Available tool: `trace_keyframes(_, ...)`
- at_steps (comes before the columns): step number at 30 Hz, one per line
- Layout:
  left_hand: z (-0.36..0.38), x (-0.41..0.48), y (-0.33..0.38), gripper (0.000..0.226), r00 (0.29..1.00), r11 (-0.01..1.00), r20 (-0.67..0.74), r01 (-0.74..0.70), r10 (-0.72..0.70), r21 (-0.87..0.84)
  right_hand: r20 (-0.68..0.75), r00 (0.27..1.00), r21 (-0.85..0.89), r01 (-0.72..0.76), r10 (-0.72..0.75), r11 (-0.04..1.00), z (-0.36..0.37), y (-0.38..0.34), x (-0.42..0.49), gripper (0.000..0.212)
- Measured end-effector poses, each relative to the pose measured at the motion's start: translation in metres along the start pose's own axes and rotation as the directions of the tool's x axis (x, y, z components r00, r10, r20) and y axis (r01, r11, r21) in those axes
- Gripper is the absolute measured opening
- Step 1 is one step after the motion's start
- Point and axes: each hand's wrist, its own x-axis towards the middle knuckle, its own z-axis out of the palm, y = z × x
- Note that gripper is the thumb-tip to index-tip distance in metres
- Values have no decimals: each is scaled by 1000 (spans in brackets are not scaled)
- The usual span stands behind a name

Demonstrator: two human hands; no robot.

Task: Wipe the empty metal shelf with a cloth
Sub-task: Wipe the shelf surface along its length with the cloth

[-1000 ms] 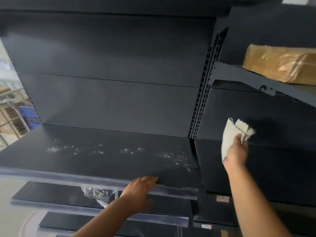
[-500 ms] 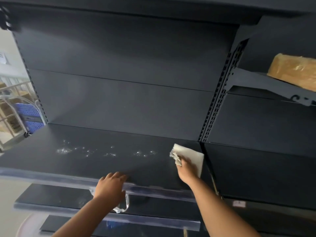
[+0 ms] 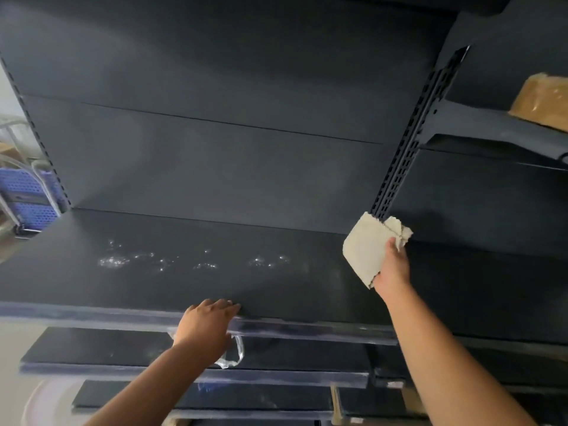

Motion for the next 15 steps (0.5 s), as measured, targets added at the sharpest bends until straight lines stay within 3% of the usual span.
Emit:
trace_keyframes(2,2,1,-1,63,1000,1000,-16,0,0,-4,-94,972,-380,165,-215,910,-19,-2,22,35)
trace_keyframes(5,3,4,-1,57,999,1000,-40,21,-21,-2,32,955,-786,205,-293,583,-36,23,48,31)
trace_keyframes(8,0,10,2,46,997,998,-53,61,-61,4,182,966,-905,238,-184,354,-17,58,58,29)
trace_keyframes(11,-7,19,6,43,992,993,-31,121,-121,0,462,875,-865,481,-146,141,37,93,39,21)
trace_keyframes(13,-13,24,8,45,987,987,-7,163,-163,-9,586,805,-794,594,-98,128,78,110,15,22)
trace_keyframes(15,-17,26,9,45,984,984,5,180,-180,0,606,796,-752,566,15,336,111,117,-3,28)
